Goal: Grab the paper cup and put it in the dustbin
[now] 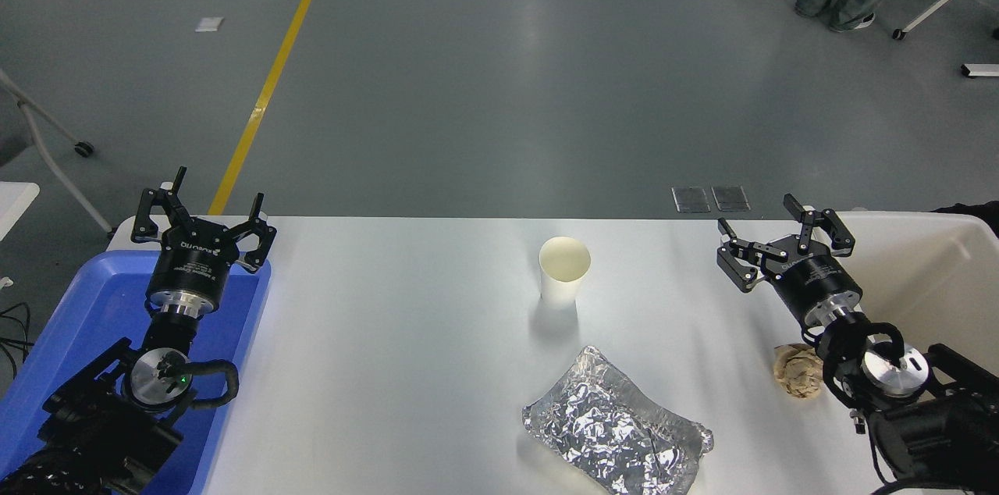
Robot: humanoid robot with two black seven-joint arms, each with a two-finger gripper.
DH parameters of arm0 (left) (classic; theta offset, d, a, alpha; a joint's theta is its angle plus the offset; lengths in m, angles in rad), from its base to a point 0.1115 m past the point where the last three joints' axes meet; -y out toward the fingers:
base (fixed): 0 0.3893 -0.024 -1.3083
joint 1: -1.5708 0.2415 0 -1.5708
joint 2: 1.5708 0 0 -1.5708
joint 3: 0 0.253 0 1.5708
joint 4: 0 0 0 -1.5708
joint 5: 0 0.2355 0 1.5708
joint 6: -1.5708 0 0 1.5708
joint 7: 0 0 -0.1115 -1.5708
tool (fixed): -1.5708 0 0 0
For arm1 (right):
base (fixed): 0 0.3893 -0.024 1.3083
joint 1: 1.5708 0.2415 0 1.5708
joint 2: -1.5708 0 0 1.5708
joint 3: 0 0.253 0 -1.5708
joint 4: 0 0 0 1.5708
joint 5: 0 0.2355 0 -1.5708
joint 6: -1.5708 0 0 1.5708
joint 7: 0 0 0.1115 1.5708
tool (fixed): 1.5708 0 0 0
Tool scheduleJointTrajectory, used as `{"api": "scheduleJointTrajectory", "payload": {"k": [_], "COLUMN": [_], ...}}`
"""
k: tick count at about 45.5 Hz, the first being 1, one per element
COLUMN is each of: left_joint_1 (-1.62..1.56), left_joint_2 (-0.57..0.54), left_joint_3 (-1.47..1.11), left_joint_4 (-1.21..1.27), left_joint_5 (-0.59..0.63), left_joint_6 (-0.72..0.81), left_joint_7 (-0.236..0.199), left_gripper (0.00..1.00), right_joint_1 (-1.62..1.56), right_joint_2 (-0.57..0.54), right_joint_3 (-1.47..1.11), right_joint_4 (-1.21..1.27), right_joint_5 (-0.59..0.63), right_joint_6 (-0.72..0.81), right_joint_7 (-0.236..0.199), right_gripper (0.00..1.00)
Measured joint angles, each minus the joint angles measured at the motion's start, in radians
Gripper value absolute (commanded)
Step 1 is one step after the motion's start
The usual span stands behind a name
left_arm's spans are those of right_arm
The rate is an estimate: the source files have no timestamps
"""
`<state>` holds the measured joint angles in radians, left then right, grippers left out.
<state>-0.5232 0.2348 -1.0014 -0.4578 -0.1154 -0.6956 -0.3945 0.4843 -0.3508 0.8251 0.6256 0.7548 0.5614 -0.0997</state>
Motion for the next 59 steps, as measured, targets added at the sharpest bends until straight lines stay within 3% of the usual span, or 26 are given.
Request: {"api": "scheduleJointTrajectory", "payload": {"k": [15,28,42,49,59], "left_joint_1": [0.0,-0.002,-0.002,-0.002,-0.003], "left_joint_2": [0.001,0.001,0.001,0.001,0.001], "left_joint_3": [0.003,0.004,0.004,0.004,0.005], "left_joint_4": [0.0,-0.001,0.0,-0.001,-0.001], "left_joint_5": [0.001,0.001,0.001,0.0,0.002], "left_joint_6": [0.0,0.0,0.001,0.001,-0.001], "left_joint_7": [-0.004,-0.004,-0.004,-0.004,-0.003], "left_gripper": [1.0,1.0,1.0,1.0,1.0], "right_joint_1": [0.024,0.213,0.5,0.702,1.106], "right_joint_2": [-0.009,-0.112,-0.24,-0.307,-0.3], "right_joint_3": [-0.022,-0.149,-0.471,-0.76,-1.33], "right_joint_4": [0.005,0.018,0.178,0.33,0.555], "right_joint_5": [-0.043,-0.388,-0.824,-1.01,-1.126], "right_joint_6": [-0.001,-0.001,0.001,0.004,0.01], "right_joint_7": [-0.002,-0.01,-0.015,-0.018,-0.014], "right_gripper": [1.0,1.0,1.0,1.0,1.0]}}
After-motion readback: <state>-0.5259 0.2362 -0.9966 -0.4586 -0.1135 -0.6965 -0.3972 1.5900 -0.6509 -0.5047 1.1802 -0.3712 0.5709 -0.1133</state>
